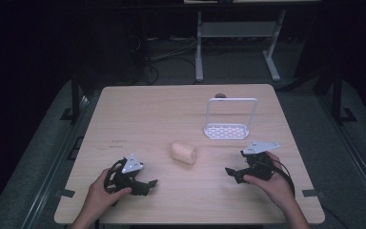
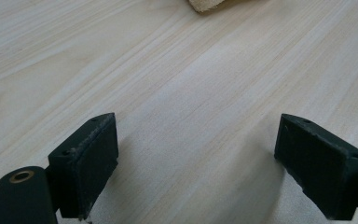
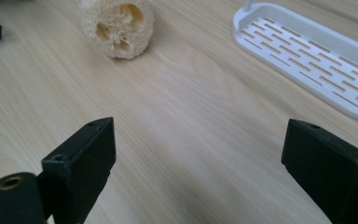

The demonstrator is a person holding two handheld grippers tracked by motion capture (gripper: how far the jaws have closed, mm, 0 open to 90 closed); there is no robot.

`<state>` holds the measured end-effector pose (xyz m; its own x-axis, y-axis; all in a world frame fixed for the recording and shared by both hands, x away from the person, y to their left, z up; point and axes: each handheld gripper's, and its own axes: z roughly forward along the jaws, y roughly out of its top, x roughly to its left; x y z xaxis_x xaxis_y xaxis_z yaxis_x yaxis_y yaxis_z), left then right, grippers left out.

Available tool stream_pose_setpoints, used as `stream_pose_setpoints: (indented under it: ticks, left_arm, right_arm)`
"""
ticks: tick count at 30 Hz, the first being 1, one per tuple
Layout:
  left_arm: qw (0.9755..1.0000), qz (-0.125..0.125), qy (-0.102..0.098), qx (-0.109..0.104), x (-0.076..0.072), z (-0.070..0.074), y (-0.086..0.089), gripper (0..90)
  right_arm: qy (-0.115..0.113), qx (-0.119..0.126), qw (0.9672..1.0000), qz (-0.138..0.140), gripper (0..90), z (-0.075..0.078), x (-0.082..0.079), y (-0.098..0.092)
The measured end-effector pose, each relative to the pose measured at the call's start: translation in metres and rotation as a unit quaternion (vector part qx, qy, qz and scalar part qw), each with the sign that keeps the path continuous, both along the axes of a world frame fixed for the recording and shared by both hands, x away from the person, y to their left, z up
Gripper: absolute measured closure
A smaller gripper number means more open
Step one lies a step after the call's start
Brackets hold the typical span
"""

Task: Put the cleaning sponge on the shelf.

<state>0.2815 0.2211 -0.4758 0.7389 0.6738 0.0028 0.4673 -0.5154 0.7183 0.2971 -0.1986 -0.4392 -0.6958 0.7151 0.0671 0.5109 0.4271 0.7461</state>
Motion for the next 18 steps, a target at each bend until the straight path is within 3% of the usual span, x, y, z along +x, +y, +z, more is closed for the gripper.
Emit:
stream_pose_setpoints:
  ticks: [18]
  left_arm:
    - [1.0,0.0,0.0,0.0,0.0,0.0,0.0,12.8]
  right_arm:
    - [-0.001,0.003,0.9995,0.031,9.6,0.002,0.012,0.023]
